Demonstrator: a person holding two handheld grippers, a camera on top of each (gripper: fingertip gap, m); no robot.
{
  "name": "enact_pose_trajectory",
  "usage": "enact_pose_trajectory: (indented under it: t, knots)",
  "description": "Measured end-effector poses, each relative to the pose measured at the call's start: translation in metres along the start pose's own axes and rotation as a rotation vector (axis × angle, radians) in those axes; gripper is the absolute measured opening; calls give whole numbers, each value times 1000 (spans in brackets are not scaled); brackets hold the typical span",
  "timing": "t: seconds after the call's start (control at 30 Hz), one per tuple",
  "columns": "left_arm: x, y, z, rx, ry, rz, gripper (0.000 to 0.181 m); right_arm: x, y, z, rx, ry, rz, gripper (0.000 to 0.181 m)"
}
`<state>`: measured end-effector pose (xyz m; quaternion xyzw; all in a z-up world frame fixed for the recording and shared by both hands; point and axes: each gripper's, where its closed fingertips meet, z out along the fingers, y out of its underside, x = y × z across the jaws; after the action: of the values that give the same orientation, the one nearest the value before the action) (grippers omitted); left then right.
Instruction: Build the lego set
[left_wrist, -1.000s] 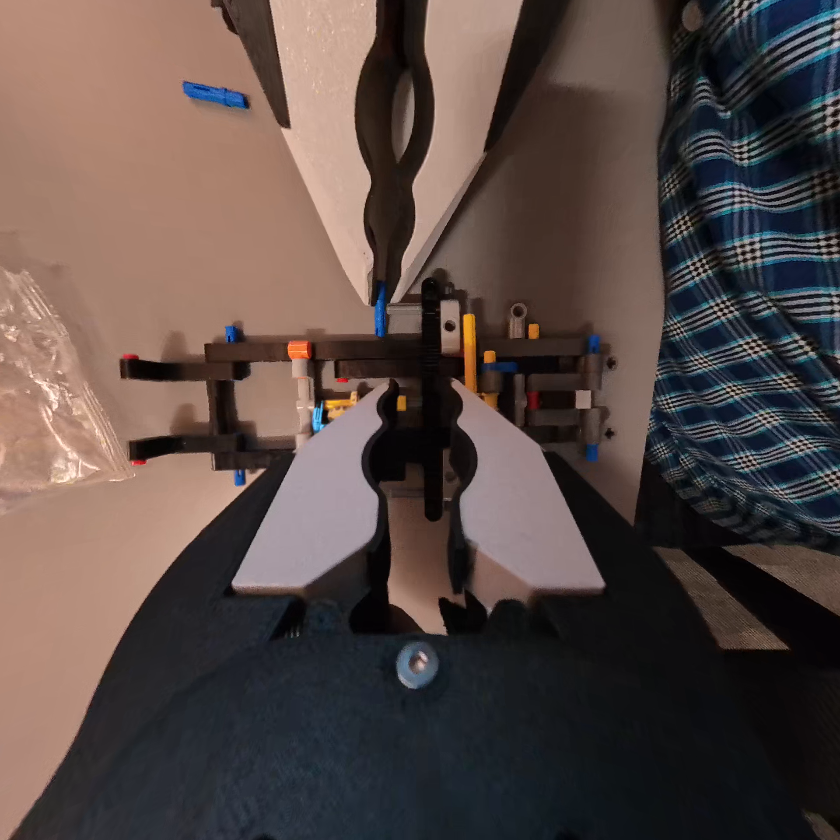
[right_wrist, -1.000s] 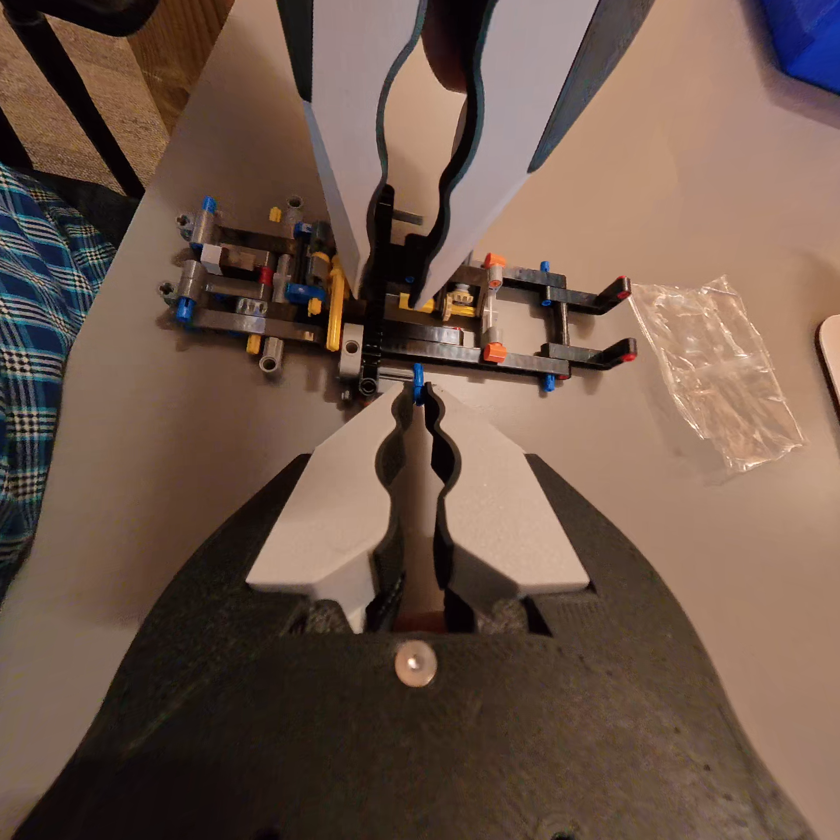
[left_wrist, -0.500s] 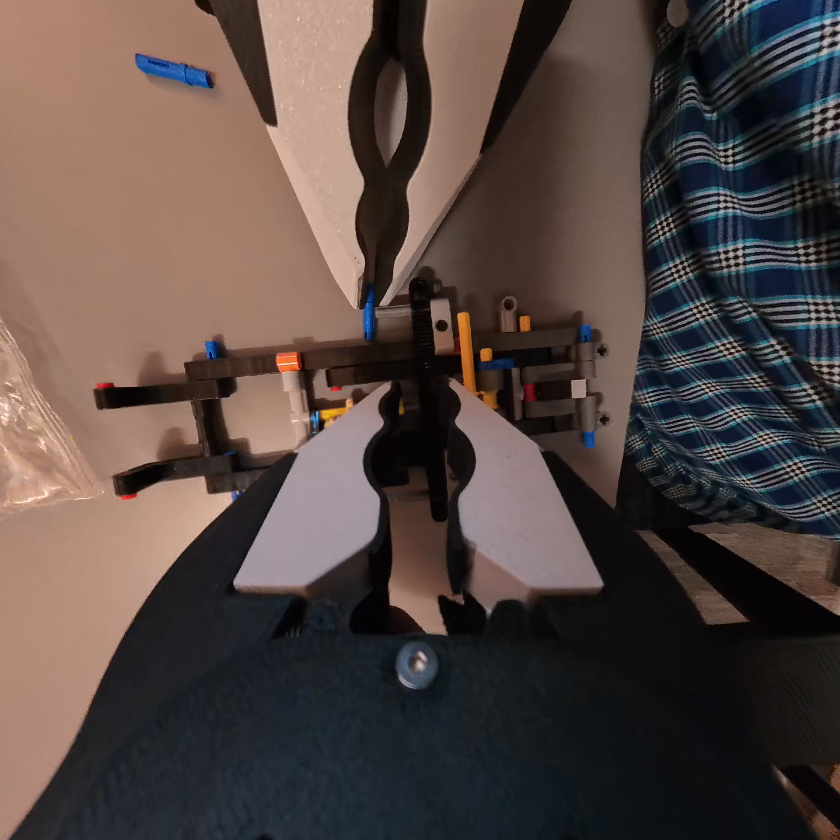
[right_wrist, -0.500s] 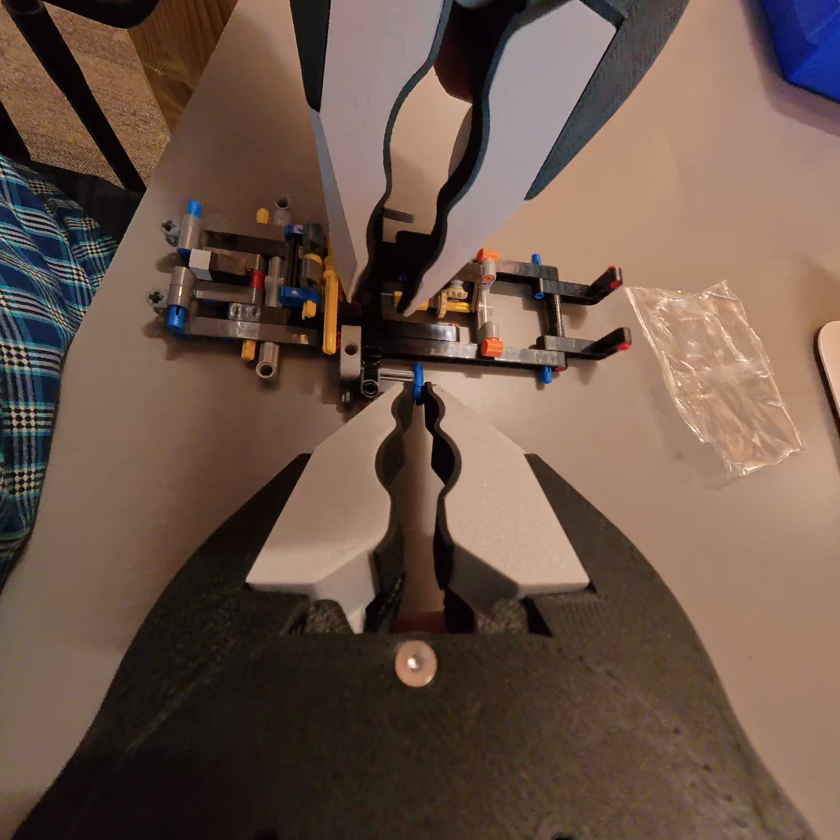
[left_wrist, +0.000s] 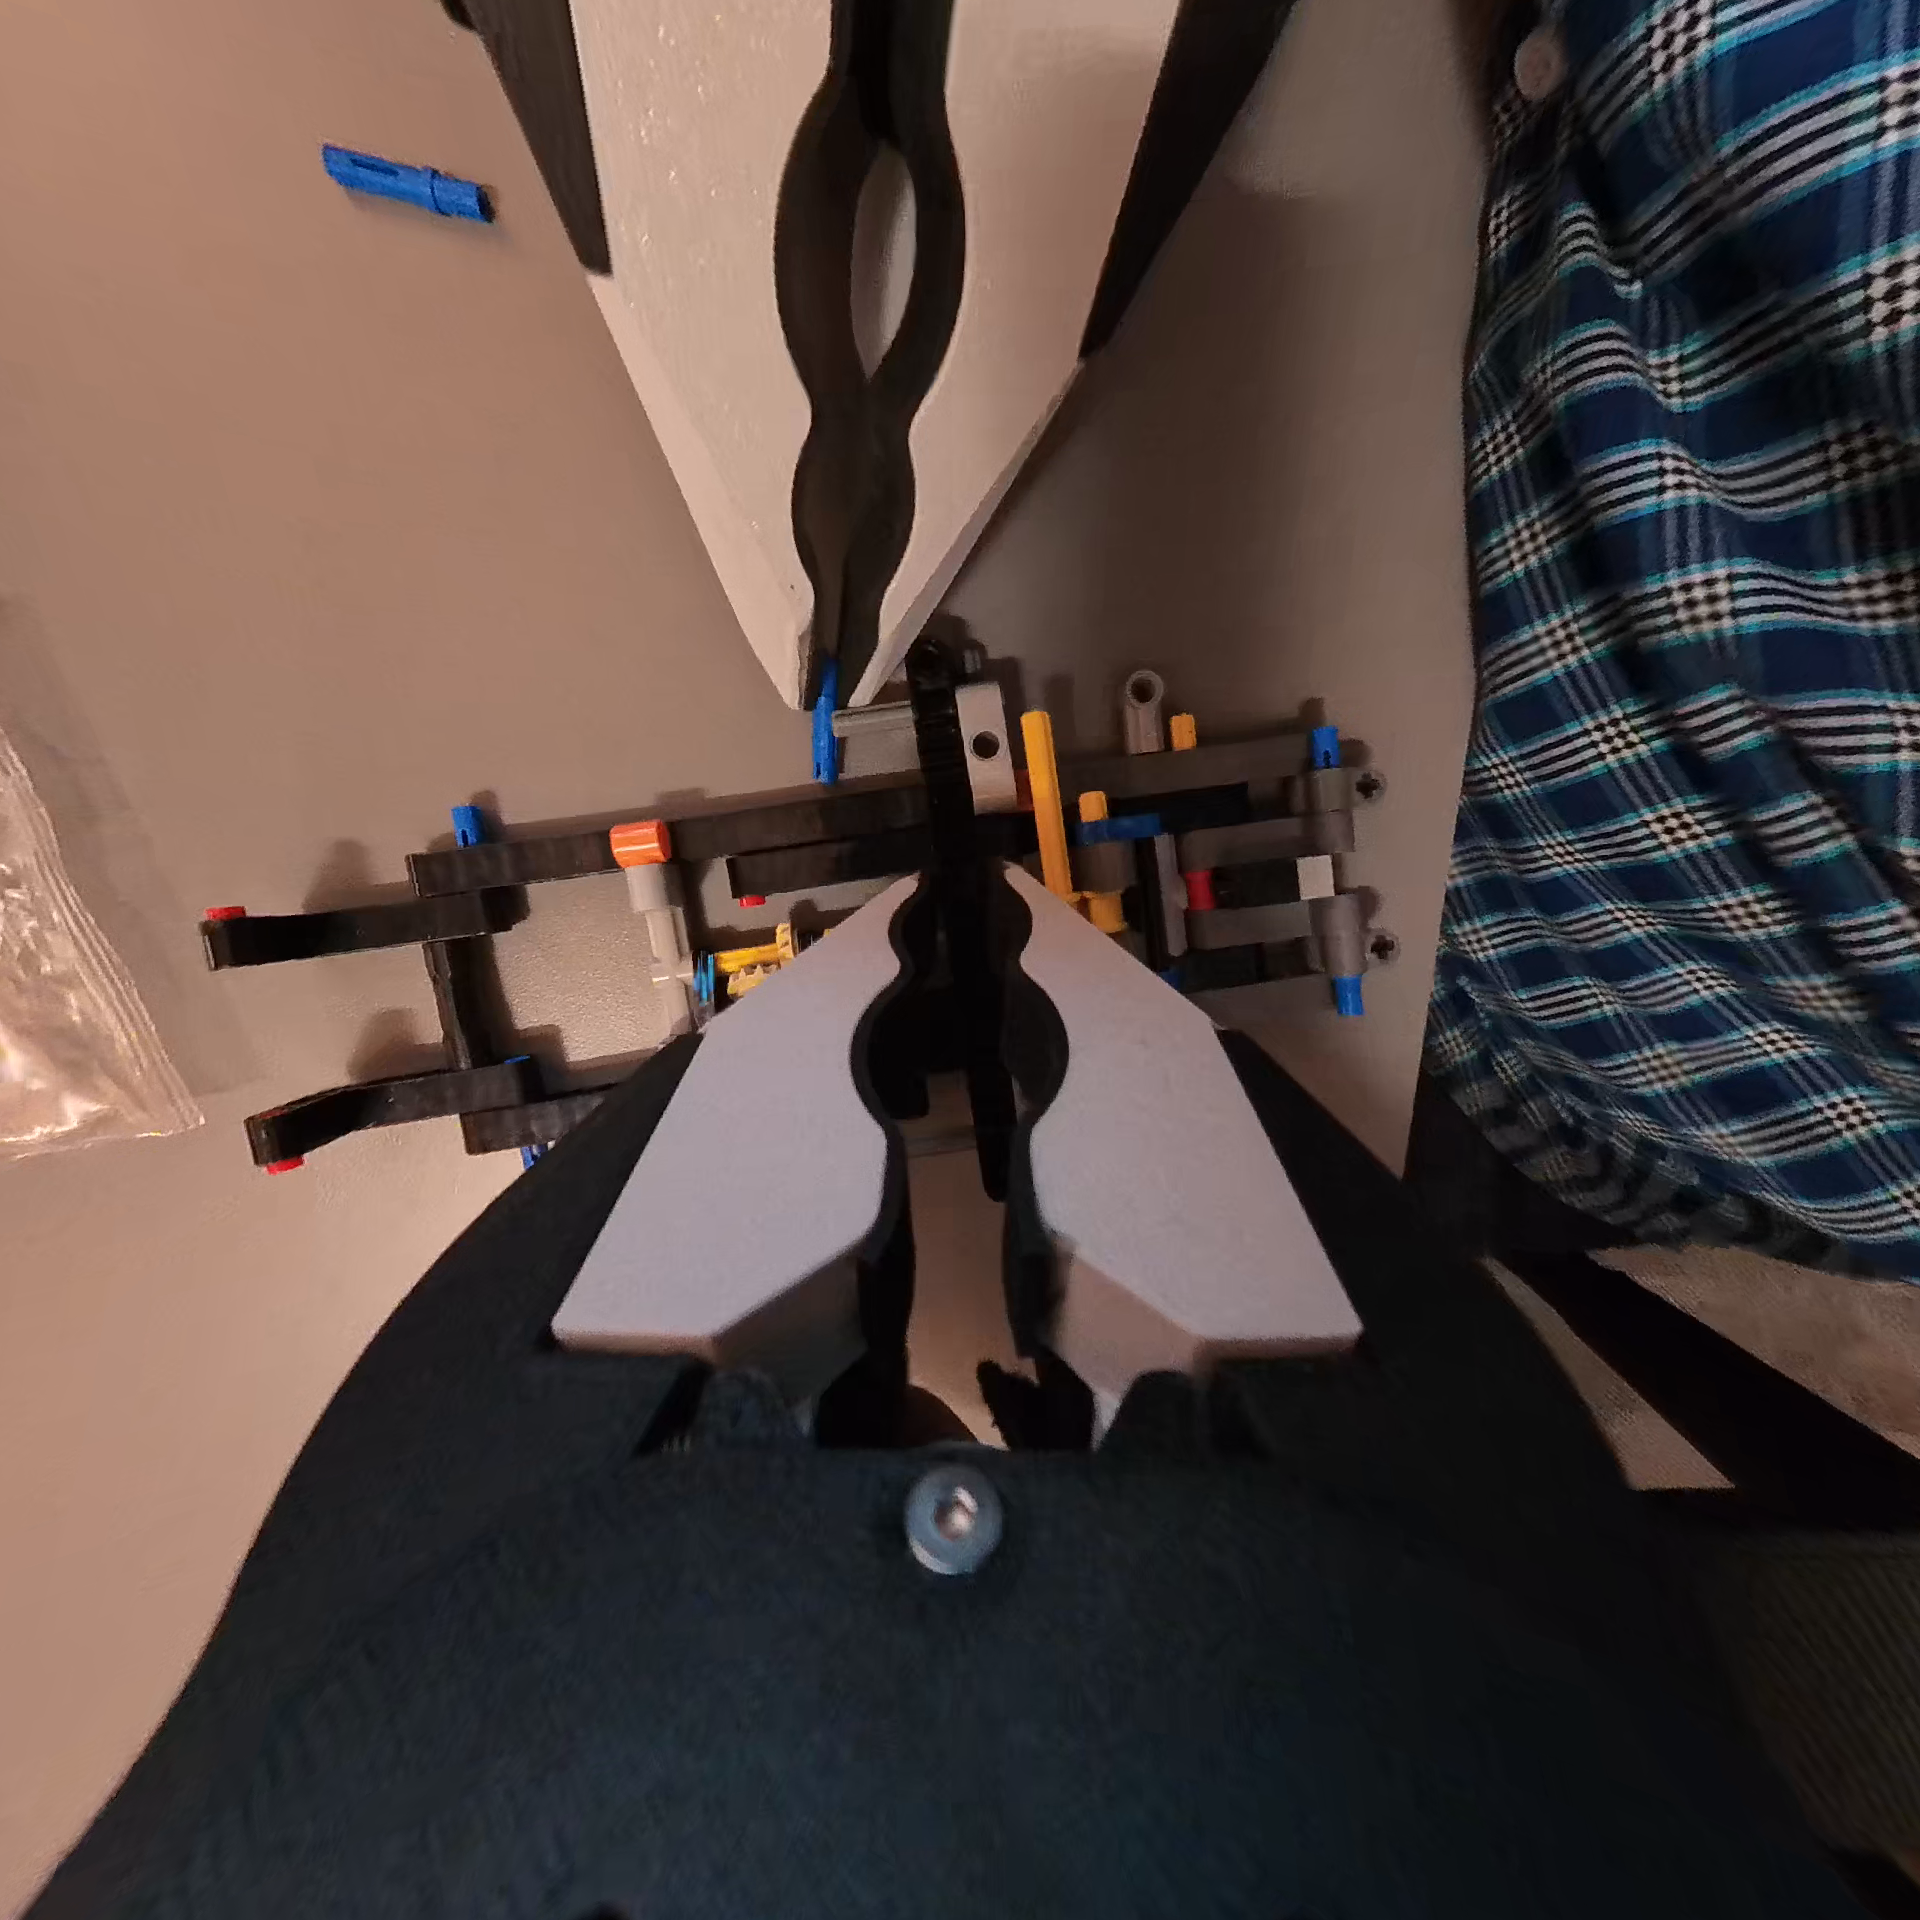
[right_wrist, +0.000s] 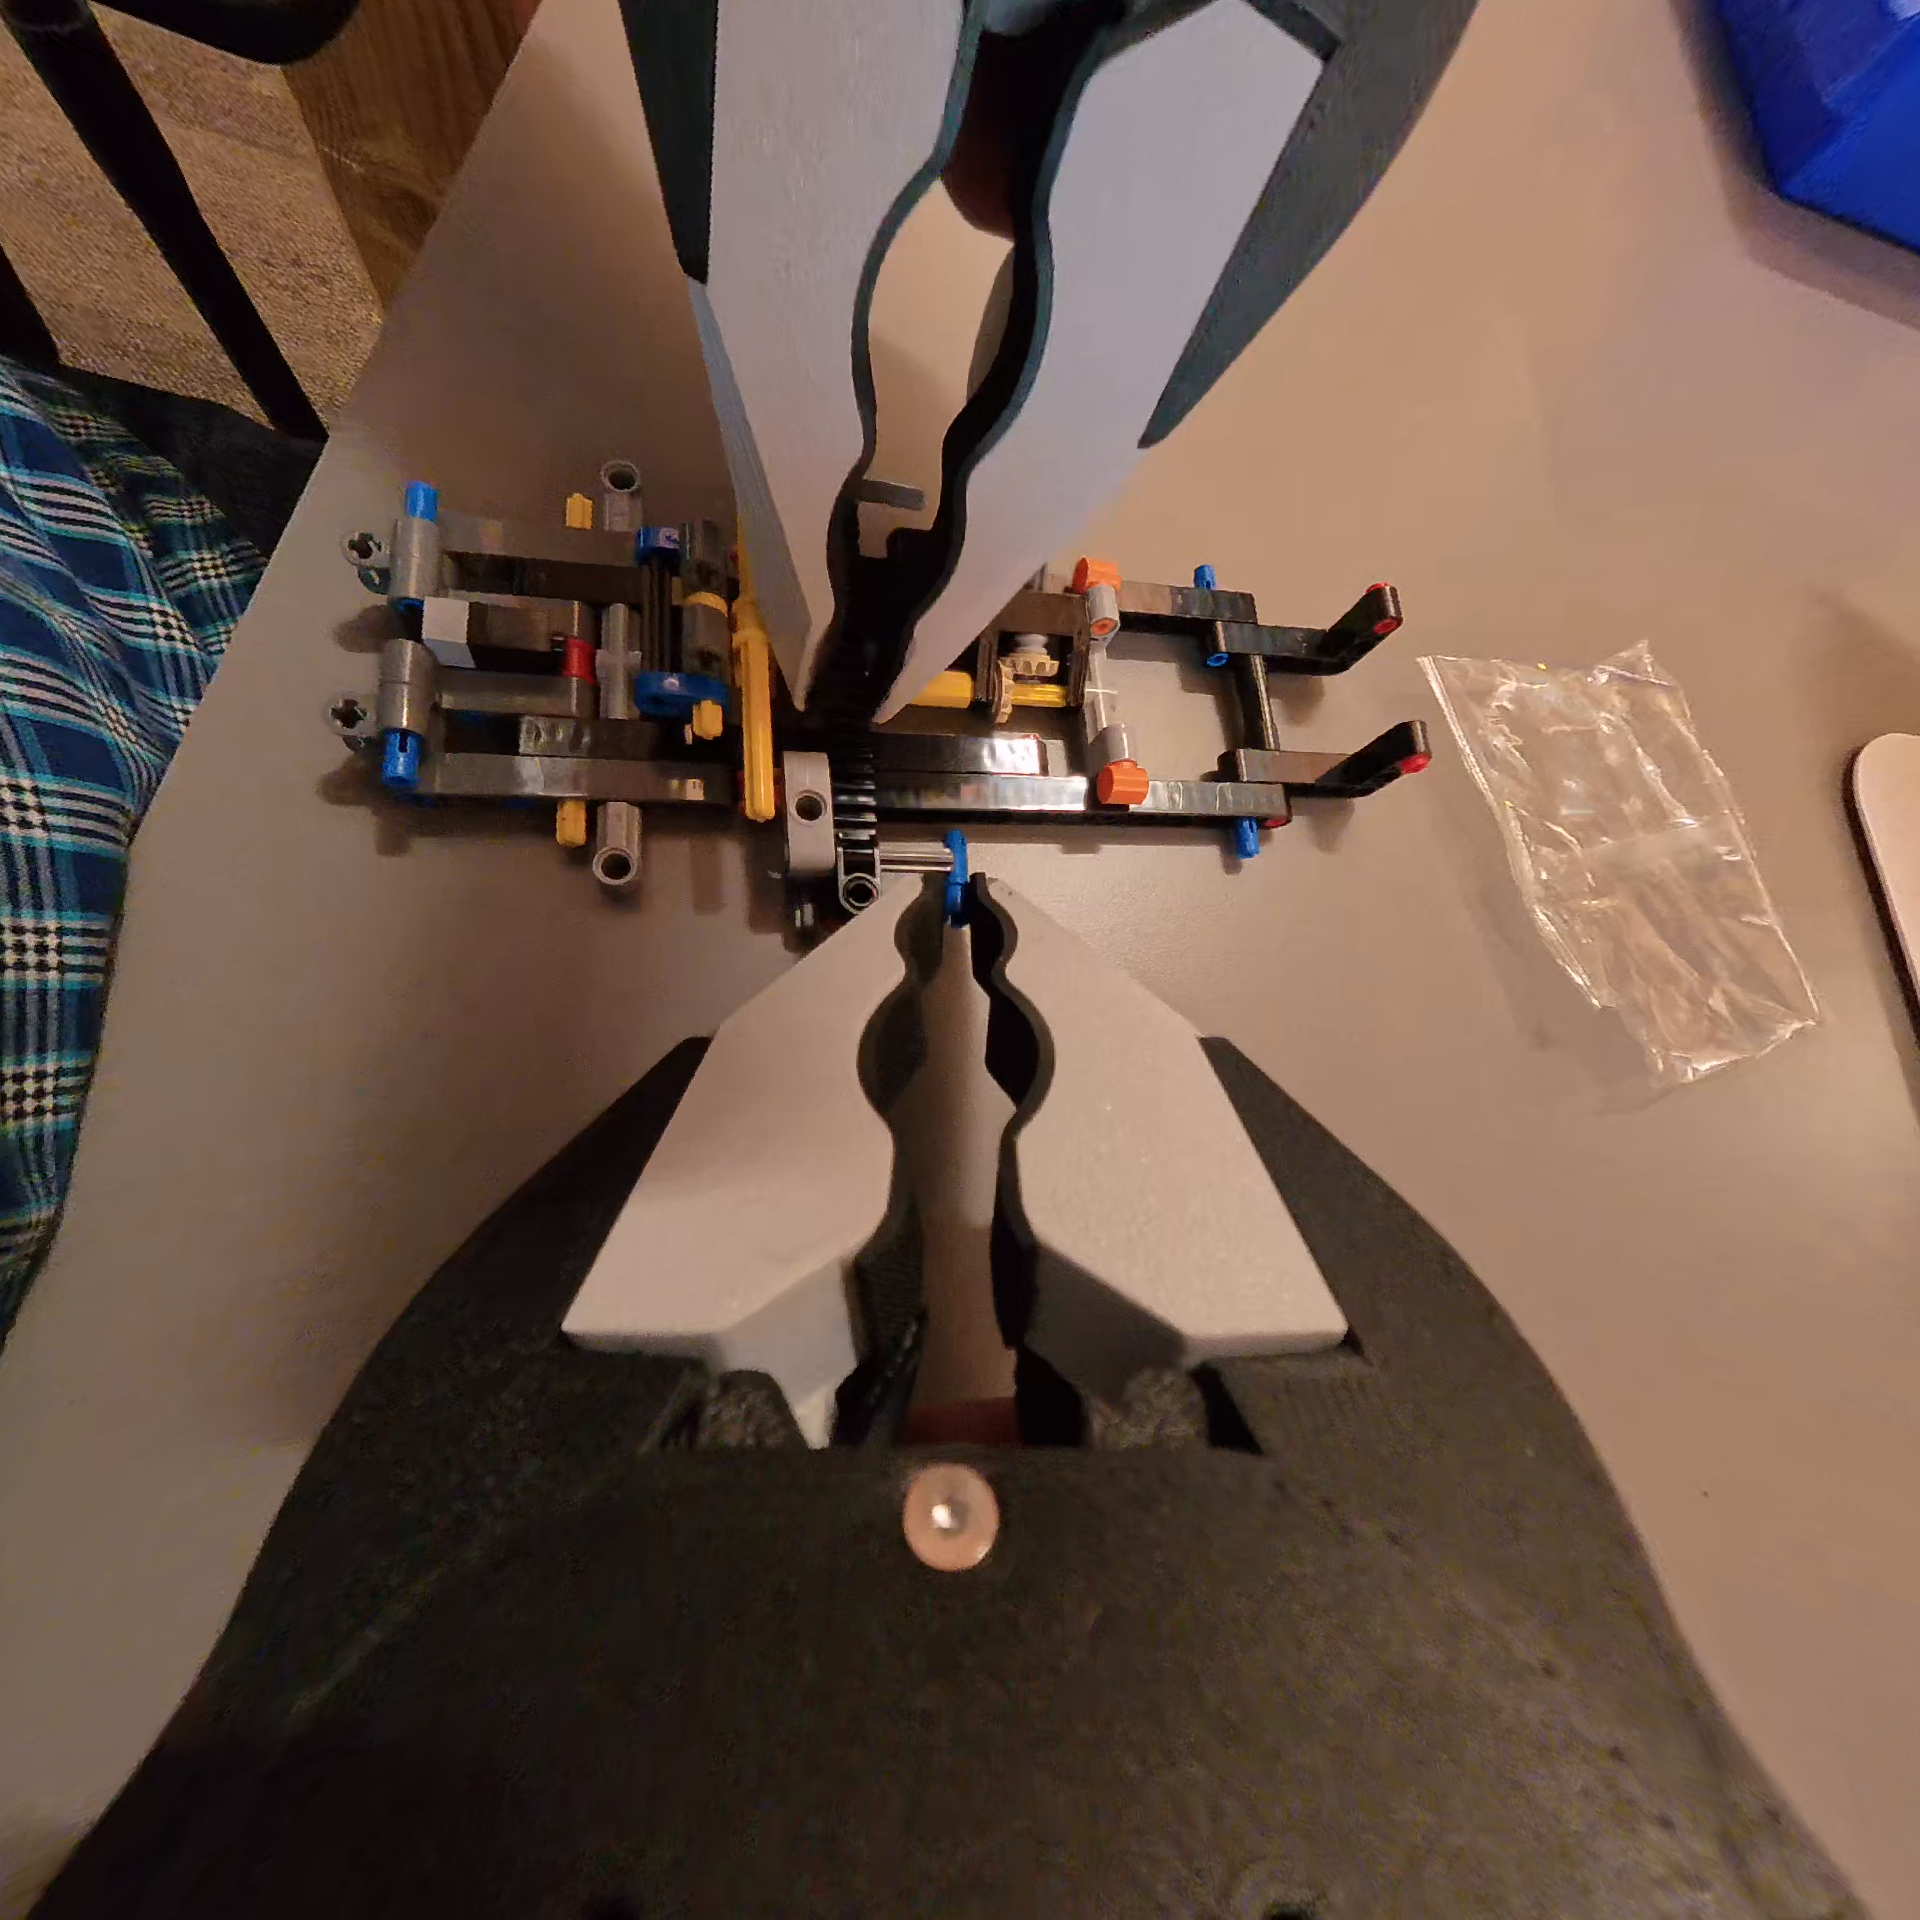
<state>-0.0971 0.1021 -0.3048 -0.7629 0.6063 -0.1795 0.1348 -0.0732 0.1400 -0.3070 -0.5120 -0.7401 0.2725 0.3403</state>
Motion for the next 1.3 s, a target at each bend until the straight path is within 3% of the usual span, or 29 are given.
enact_pose_trajectory:
  t: [0.03, 0.37, 0.7, 1.3]
  knots:
    - [0, 0, 0, 17, -9, -4, 5, 0, 0, 0, 4, 1, 2, 2]
    - [3, 1, -5, 189, -90, 15, 5, 1, -6, -4, 43, -54, 66, 2]
    - [7, -9, -23, 450, -138, -31, 5, 2, -28, -10, 163, -146, 164, 2]
    - [30, -17, -27, 624, -126, -26, 5, -21, -38, -19, 222, -350, 138, 2]
